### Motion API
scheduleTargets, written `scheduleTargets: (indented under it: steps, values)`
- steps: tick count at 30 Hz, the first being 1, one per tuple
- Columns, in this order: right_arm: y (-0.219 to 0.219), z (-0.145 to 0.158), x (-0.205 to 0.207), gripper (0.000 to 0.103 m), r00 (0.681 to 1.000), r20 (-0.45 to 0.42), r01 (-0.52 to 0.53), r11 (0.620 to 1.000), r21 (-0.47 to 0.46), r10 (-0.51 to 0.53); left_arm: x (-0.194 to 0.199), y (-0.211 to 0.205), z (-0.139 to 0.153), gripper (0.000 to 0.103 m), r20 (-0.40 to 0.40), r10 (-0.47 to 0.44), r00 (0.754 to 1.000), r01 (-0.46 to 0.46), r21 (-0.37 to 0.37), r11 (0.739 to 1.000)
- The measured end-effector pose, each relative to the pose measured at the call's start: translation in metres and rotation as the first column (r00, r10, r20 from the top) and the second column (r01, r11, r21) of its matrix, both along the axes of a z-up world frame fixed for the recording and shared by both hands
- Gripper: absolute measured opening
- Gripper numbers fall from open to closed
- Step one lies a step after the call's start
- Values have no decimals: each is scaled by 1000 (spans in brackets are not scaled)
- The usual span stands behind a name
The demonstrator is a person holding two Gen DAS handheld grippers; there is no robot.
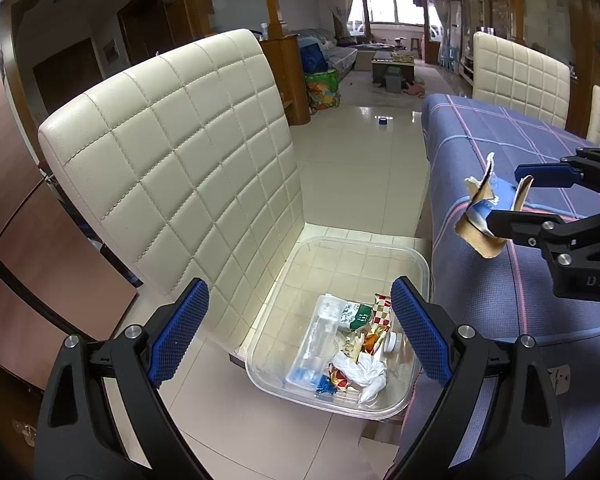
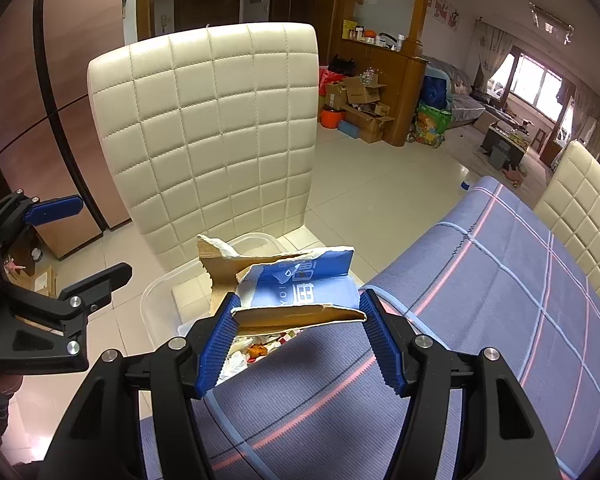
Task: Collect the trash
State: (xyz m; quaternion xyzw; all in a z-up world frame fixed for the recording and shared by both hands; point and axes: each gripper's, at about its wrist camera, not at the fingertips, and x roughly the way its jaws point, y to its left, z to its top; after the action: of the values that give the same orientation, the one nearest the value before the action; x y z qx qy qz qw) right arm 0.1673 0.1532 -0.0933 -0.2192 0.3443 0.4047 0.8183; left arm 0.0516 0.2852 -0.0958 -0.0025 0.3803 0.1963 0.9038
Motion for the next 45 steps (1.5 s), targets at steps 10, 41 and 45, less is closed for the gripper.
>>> scheduleTargets:
  steps: [10, 41, 45]
  values:
    - [10, 7, -1, 61, 1000, 21, -21, 1000, 16, 21, 1, 1, 2, 95, 25, -1, 1000, 1, -2, 1000]
    - [-58, 36, -15, 84, 958, 54, 282, 959, -10, -281, -7, -42, 34, 99, 118, -6, 993, 13, -60, 998]
    - [-87, 51, -25, 84, 932, 16, 361, 932, 23, -361, -11, -62, 46, 99, 135, -65, 989, 77, -90, 993]
